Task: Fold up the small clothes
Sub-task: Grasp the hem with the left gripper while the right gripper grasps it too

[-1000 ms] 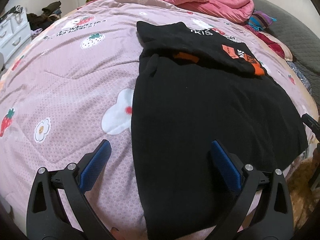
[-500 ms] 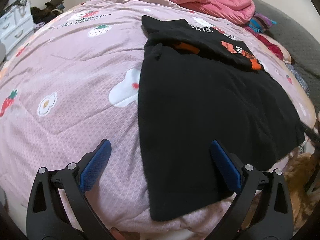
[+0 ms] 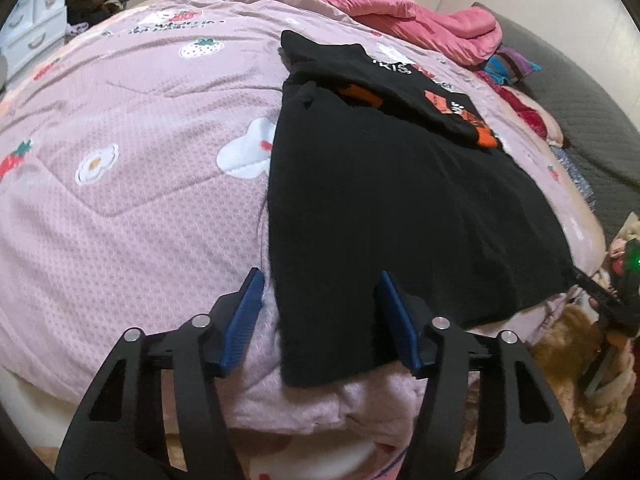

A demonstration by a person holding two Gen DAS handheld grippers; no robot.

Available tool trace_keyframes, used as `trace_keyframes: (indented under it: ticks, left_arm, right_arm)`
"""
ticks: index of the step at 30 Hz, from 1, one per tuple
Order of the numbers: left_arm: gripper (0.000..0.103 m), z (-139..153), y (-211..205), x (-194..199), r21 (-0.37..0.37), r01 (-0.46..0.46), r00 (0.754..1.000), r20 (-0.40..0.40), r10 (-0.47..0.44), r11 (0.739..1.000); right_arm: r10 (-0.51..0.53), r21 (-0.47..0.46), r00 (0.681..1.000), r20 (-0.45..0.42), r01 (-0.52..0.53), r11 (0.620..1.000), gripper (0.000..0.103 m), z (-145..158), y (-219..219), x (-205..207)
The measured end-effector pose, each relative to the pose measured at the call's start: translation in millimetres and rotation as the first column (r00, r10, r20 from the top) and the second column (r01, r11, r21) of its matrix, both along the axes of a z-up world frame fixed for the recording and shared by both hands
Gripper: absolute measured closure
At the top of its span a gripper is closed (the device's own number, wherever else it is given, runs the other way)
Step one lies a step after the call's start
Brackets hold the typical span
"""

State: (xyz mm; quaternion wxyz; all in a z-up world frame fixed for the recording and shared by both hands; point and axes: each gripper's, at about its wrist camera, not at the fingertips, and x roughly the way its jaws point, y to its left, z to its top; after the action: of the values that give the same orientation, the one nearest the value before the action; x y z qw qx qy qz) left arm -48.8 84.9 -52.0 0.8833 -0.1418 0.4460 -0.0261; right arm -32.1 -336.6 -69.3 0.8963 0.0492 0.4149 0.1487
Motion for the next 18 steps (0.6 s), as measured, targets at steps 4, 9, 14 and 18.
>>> trace_keyframes:
  ticks: [4,9,14,18]
  left_arm:
    - [0.053,-1.0,-4.1,-4.0,-0.013,0.016,1.0,-0.001,-0.016,1.0]
    - [0.054,-5.0,-10.7,-6.5,0.017,0.012,1.0,-0.002,-0.012,1.0]
    - [0.065,-6.2,-16.1,-3.3,0.07,0.008,1.0,-0.008,-0.007,0.998]
    - [0.077,-4.7,-10.5,0.1,0.06,-0.018,1.0,-0.006,0.018,0.998]
  right_arm:
    - [0.003,-0.01,1.0,0.0,-0.003,1.0,0.06,-0.6,0.9,-0.3]
    - [0.014,-0.021,1.0,0.001,-0.014,1.0,0.067,-1.2,2.1,-1.5]
    - [0.016,-0.049,1.0,0.019,-0.015,0.999,0.083,1.5,4.8,-5.1]
    - [0.017,-0.011,0.999,0.027,-0.017,1.0,0.094,9.3,-1.5,-7.5]
